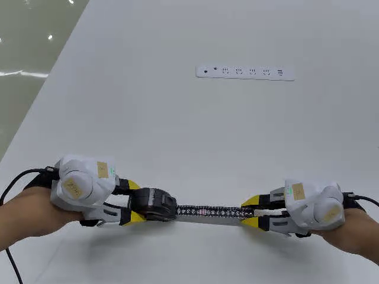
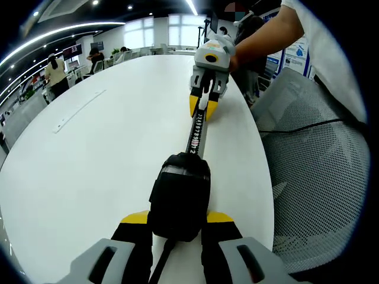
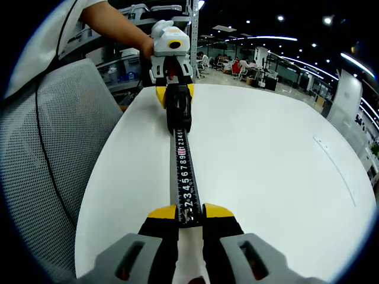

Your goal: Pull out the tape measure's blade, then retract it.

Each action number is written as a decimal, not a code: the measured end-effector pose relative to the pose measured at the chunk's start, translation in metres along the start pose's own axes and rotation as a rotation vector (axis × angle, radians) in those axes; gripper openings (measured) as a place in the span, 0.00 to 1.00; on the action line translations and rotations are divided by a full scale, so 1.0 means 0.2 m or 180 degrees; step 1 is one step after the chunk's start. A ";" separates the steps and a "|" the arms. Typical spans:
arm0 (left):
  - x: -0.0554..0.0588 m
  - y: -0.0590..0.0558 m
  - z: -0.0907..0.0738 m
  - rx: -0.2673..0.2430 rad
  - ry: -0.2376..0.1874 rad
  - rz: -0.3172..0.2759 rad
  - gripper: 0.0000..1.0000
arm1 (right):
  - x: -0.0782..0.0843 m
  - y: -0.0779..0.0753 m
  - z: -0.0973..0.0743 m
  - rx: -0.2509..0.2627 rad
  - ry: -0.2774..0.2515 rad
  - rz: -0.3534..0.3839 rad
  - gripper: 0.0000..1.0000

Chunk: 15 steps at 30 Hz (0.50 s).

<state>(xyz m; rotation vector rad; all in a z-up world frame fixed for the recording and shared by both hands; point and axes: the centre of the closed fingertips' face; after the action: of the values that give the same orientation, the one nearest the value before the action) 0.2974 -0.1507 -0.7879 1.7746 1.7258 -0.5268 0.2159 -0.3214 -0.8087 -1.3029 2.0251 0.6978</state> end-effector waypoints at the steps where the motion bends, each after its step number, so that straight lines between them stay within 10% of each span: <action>1: 0.00 0.00 0.00 -0.0001 0.0001 0.0000 0.28 | 0.01 0.00 -0.01 0.0008 0.0010 0.0000 0.12; 15: -0.01 0.00 0.00 -0.0006 0.0010 -0.0003 0.28 | 0.08 0.01 -0.09 0.0041 0.0068 0.0080 0.12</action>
<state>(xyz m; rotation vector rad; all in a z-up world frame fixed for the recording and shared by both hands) 0.2972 -0.1525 -0.7873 1.7743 1.7287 -0.5230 0.2060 -0.3428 -0.8087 -1.2846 2.0629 0.6839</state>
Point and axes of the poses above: the centre of the closed fingertips' face, and the gripper's own axes: z roughly forward along the fingers, y roughly to its left, x roughly out of its underside, and after that the axes turned 12 degrees about -x, right-handed
